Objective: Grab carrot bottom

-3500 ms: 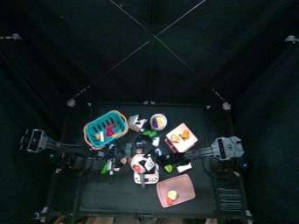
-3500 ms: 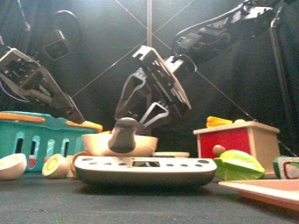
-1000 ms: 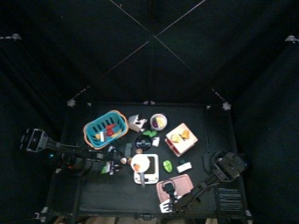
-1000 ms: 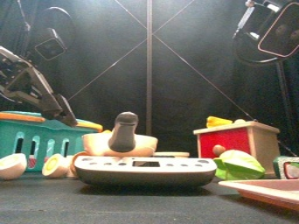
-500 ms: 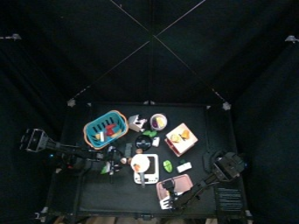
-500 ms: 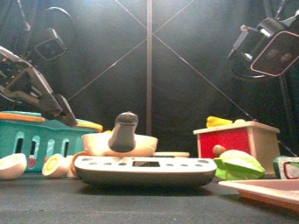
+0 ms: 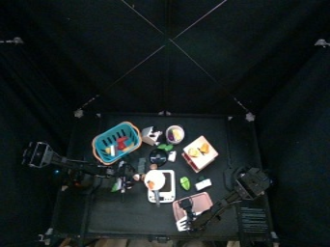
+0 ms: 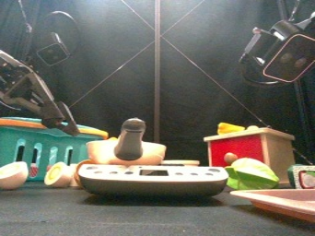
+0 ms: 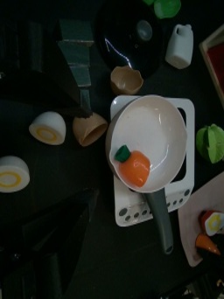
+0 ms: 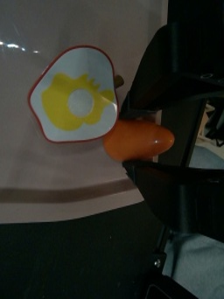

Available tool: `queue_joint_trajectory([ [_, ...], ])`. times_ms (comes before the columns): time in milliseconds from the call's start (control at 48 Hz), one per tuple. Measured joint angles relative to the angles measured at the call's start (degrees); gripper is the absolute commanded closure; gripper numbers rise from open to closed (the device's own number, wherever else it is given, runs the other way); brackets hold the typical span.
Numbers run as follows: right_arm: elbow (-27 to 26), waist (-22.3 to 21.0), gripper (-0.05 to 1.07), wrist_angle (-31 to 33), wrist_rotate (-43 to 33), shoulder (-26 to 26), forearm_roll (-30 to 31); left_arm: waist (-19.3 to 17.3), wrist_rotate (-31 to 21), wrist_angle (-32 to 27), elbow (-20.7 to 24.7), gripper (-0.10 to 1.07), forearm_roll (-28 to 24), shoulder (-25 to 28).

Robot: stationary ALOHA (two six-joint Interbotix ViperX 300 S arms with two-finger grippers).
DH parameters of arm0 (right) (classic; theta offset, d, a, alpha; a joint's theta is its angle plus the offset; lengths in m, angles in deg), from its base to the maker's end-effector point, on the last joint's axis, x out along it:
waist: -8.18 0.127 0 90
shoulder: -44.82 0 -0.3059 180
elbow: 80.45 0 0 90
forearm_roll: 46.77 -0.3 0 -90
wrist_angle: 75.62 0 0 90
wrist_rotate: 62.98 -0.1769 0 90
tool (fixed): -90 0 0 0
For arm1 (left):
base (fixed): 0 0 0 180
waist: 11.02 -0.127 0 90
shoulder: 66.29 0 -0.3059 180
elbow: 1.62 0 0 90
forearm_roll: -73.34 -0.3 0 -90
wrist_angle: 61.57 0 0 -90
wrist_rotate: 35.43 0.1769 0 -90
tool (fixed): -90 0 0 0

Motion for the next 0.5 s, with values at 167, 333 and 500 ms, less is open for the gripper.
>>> queue_joint_trajectory([
  [167,0.0,0.0,0.31,0.8,-0.1,1.1,1.7,0.0,0.0,0.0,0.0,-0.01,0.0,0.0],
  [333,0.0,-0.3,0.31,0.9,0.0,1.4,2.5,0.1,-0.1,0.0,0.0,-0.01,0.0,0.0],
  [500,-0.1,-1.0,0.31,0.8,0.7,1.4,3.0,0.1,0.0,0.0,0.0,-0.01,0.0,0.0],
])
